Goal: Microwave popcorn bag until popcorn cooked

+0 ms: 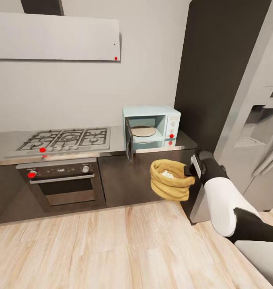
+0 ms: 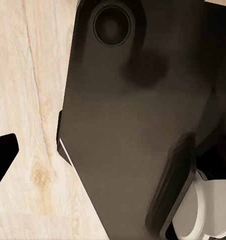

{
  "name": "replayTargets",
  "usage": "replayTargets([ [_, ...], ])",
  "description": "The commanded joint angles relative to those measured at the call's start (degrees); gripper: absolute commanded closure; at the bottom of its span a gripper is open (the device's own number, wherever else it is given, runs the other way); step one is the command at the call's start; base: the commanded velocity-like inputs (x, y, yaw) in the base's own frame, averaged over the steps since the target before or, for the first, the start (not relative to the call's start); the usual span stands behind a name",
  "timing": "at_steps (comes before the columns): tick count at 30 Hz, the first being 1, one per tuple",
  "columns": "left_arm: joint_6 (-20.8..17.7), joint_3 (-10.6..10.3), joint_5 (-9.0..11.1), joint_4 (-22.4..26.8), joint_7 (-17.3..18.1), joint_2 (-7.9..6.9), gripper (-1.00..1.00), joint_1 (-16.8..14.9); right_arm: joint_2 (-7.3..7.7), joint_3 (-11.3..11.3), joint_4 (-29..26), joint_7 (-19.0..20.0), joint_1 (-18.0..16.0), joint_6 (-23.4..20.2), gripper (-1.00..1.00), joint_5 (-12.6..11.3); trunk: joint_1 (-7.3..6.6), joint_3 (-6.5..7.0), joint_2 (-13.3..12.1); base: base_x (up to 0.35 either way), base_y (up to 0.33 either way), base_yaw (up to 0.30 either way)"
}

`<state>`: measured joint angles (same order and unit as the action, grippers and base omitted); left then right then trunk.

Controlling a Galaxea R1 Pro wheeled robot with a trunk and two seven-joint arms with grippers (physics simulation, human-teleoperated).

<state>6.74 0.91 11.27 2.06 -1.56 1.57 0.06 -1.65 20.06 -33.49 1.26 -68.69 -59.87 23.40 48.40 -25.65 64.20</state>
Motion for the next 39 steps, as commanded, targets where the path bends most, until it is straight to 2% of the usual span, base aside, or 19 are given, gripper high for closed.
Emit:
replayTargets([
  [1,0.1,0.1,0.2,0.1,-0.1,0.02,-1.0,0.0,-0.23,0.4,-1.2,0.1,0.0,-0.1,1.0,0.2,0.01,-0.05,0.0,0.007,-0.002,0.0],
  [6,0.2,0.1,0.2,0.0,-0.1,0.02,-1.0,0.0,-0.86,0.0,-4.2,0.1,0.0,-0.1,1.0,0.1,0.01,-0.05,0.0,0.001,0.0,0.0],
  [10,0.2,0.1,0.2,0.0,-0.1,0.02,-1.0,0.0,-0.97,-4.3,-4.3,0.2,0.0,-0.1,1.0,0.0,0.01,-0.05,0.0,0.0,0.0,0.0],
  [12,0.2,0.1,0.2,0.0,-0.1,0.02,-1.0,0.0,-0.98,-5.5,-4.7,0.2,0.0,-0.1,1.0,0.0,0.01,-0.05,0.0,0.0,0.0,0.0],
  [20,0.2,0.1,0.2,0.1,-0.1,0.02,-1.0,0.0,-0.9,-5.9,-6.3,0.0,-1.0,-0.1,1.0,-0.2,0.01,-0.05,0.0,0.0,0.0,0.0],
  [24,0.2,0.1,0.2,0.0,-0.1,0.1,-1.0,0.0,-0.87,-5.9,-5.1,-0.1,-4.6,-0.1,1.0,-0.3,0.01,-0.05,0.0,0.0,0.0,0.0],
  [34,0.2,0.1,0.2,0.0,-0.1,0.1,-1.0,0.0,-0.81,-5.8,5.2,-0.2,-16.3,-0.1,1.0,-0.4,0.01,-0.05,0.0,0.0,0.0,0.0],
  [39,0.3,0.1,0.2,0.1,-0.1,0.1,-1.0,0.0,-0.86,-5.6,8.1,-1.4,-19.3,-0.1,1.0,-0.3,0.01,-0.05,0.0,0.0,0.0,0.0],
])
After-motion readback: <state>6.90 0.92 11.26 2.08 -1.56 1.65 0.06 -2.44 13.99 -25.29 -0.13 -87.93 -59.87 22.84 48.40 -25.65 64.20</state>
